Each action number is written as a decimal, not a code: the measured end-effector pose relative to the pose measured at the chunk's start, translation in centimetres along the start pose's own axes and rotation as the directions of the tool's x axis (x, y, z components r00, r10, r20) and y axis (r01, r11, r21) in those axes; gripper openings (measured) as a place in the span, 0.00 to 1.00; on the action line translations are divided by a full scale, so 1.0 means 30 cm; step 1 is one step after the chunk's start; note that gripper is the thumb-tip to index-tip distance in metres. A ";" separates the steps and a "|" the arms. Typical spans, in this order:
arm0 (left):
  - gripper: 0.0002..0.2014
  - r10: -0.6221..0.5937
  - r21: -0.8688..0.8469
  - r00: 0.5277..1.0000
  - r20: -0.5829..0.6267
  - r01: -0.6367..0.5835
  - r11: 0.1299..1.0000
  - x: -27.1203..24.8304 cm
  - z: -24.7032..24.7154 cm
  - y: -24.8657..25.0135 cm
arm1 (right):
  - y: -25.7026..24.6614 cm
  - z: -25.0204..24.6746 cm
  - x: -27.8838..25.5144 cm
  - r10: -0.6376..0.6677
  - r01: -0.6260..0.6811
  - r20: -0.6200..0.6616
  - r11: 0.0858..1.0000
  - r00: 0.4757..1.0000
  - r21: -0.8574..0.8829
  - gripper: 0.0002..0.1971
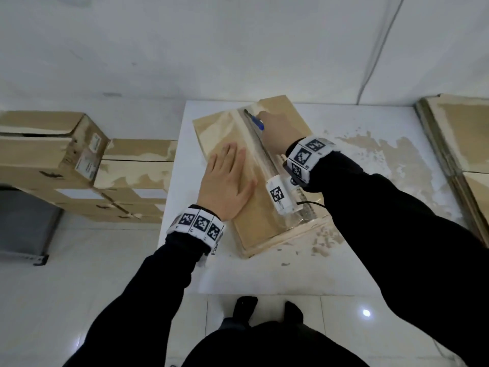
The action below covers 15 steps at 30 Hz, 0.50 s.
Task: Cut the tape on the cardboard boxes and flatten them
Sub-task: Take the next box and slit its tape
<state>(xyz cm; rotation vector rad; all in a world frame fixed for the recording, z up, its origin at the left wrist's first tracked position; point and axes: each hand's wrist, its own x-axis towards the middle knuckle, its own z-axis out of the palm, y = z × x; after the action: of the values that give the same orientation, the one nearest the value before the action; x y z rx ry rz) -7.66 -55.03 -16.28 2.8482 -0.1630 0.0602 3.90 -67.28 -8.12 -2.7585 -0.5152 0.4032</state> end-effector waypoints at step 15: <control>0.40 0.004 -0.044 1.000 -0.022 -0.005 0.999 0.003 0.008 0.005 | -0.058 0.023 0.001 -0.041 0.021 -0.118 0.986 0.992 -0.165 0.18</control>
<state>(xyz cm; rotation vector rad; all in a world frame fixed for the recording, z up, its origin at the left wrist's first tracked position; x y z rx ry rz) -7.58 -55.25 -16.46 2.8027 -0.1640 0.0879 3.16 -65.54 -8.16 -2.9046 -0.5839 0.1926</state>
